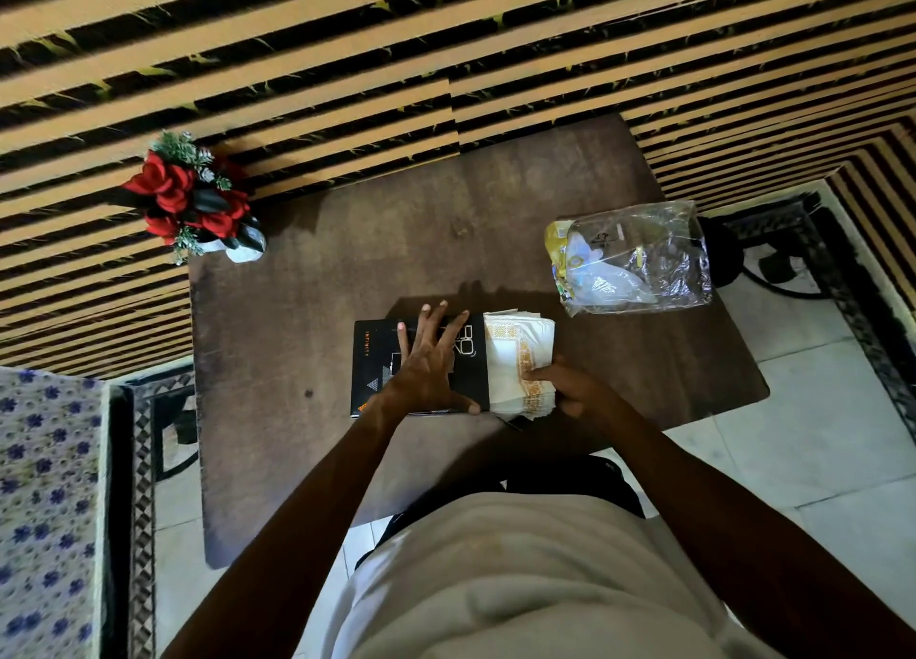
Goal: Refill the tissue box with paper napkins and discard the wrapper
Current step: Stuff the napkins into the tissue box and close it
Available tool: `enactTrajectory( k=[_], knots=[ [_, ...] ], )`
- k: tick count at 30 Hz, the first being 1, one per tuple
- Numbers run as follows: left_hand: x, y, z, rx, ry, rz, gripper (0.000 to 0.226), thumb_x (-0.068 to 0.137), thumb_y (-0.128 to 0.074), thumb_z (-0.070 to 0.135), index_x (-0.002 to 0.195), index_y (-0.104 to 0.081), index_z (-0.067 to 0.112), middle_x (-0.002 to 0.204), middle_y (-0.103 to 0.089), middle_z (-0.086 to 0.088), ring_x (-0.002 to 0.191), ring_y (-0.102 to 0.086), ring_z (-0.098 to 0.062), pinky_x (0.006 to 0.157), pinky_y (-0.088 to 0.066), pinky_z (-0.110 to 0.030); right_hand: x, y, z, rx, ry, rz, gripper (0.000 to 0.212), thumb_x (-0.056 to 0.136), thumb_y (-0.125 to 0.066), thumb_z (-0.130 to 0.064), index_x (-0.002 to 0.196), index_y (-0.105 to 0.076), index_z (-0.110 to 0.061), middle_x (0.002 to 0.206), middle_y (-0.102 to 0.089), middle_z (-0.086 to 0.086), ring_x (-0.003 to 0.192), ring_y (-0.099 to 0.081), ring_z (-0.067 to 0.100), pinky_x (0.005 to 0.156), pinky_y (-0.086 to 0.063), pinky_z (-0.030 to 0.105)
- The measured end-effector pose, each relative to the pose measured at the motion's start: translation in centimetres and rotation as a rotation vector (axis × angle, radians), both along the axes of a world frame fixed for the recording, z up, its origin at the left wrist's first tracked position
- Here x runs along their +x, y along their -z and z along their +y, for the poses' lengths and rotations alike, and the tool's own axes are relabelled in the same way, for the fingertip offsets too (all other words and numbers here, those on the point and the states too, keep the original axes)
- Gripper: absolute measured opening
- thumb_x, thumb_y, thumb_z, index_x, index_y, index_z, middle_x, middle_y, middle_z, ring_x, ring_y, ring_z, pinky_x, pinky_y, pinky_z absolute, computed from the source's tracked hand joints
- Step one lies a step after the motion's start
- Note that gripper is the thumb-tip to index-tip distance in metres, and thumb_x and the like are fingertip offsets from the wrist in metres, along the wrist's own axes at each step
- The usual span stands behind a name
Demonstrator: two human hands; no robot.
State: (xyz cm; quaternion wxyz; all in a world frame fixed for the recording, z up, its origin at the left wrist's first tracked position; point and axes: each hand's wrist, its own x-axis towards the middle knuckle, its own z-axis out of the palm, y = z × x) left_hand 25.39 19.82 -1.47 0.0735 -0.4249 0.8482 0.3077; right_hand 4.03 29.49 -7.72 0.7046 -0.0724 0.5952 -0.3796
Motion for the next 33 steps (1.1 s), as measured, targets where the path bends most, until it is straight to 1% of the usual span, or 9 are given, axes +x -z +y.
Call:
enactTrajectory(
  k=[2, 6, 9, 13, 18, 21, 26, 30, 33],
  knots=[
    [0.1, -0.2, -0.2, 0.011, 0.025, -0.021, 0.140, 0.045, -0.087, 0.057, 0.153, -0.003, 0.027, 0.163, 0.007, -0.009, 0.148, 0.018, -0.034, 0.114, 0.014, -0.064, 0.7, -0.1, -0.2, -0.020, -0.004, 0.006, 0.055, 0.085, -0.053, 0.013, 0.137, -0.044, 0.000, 0.104, -0.066, 0.013, 0.096, -0.064, 0.029, 0.090, -0.050, 0.051],
    [-0.6, -0.7, -0.3, 0.013, 0.008, -0.043, 0.139, 0.047, -0.089, 0.053, 0.153, -0.003, 0.027, 0.163, 0.006, -0.010, 0.148, 0.017, -0.035, 0.112, 0.015, -0.062, 3.3, -0.9, -2.1, -0.075, -0.005, 0.025, 0.059, 0.086, -0.051, 0.012, 0.139, -0.043, -0.013, 0.118, -0.061, 0.016, 0.112, -0.058, 0.038, 0.099, -0.044, 0.059],
    [-0.5, -0.8, -0.4, 0.007, 0.009, -0.037, 0.139, 0.047, -0.089, 0.053, 0.153, -0.004, 0.027, 0.163, 0.006, -0.010, 0.148, 0.016, -0.034, 0.112, 0.015, -0.060, 3.7, -1.1, -2.5, -0.070, 0.033, -0.010, 0.051, 0.087, -0.050, 0.012, 0.133, -0.046, -0.011, 0.110, -0.064, 0.015, 0.101, -0.063, 0.033, 0.088, -0.051, 0.049],
    [-0.4, -0.8, -0.3, 0.012, 0.017, -0.043, 0.138, 0.048, -0.088, 0.053, 0.153, -0.002, 0.028, 0.163, 0.008, -0.008, 0.148, 0.018, -0.033, 0.111, 0.017, -0.058, 2.5, -1.0, -1.6, -0.060, 0.067, -0.096, 0.058, 0.087, -0.048, 0.014, 0.138, -0.043, -0.014, 0.108, -0.064, 0.009, 0.097, -0.063, 0.026, 0.081, -0.053, 0.043],
    [-0.6, -0.8, -0.5, 0.006, 0.013, -0.059, 0.140, 0.047, -0.089, 0.052, 0.153, -0.001, 0.028, 0.163, 0.008, -0.009, 0.148, 0.017, -0.034, 0.110, 0.018, -0.058, 4.5, -1.1, -2.0, -0.070, 0.030, -0.093, 0.063, 0.087, -0.050, 0.013, 0.140, -0.043, -0.020, 0.126, -0.060, 0.017, 0.113, -0.059, 0.037, 0.093, -0.049, 0.051],
    [-0.5, -0.8, -0.8, -0.007, 0.039, -0.084, 0.140, 0.047, -0.089, 0.052, 0.153, -0.001, 0.027, 0.163, 0.006, -0.009, 0.149, 0.015, -0.033, 0.113, 0.013, -0.061, 5.3, -1.9, -2.7, -0.083, -0.023, -0.095, 0.056, 0.089, -0.047, 0.011, 0.134, -0.047, -0.022, 0.115, -0.065, 0.011, 0.101, -0.064, 0.029, 0.084, -0.055, 0.044],
    [-0.1, -0.6, -0.8, -0.003, 0.050, -0.070, 0.140, 0.048, -0.088, 0.055, 0.153, -0.001, 0.027, 0.163, 0.006, -0.009, 0.149, 0.016, -0.033, 0.114, 0.012, -0.063, 3.7, -2.5, -3.1, 0.003, -0.218, 0.134, 0.050, 0.089, -0.063, -0.018, 0.136, -0.046, -0.025, 0.124, -0.061, 0.014, 0.111, -0.059, 0.036, 0.092, -0.051, 0.052],
    [0.1, -0.5, -0.8, 0.003, 0.049, -0.044, 0.139, 0.048, -0.087, 0.055, 0.153, -0.001, 0.027, 0.163, 0.007, -0.008, 0.149, 0.016, -0.033, 0.112, 0.015, -0.061, 3.2, -2.2, -3.1, -0.037, -0.194, 0.235, 0.047, 0.088, -0.065, -0.016, 0.134, -0.051, -0.018, 0.122, -0.061, 0.010, 0.110, -0.060, 0.032, 0.080, -0.055, 0.043],
    [-0.1, -0.8, -0.8, 0.000, 0.049, -0.070, 0.138, 0.049, -0.088, 0.053, 0.153, 0.000, 0.027, 0.163, 0.008, -0.008, 0.149, 0.016, -0.033, 0.112, 0.015, -0.060, 4.8, -1.7, -4.0, -0.029, -0.130, 0.324, 0.033, 0.089, -0.064, -0.014, 0.122, -0.062, -0.013, 0.116, -0.066, 0.014, 0.097, -0.065, 0.028, 0.073, -0.058, 0.038]
  ],
)
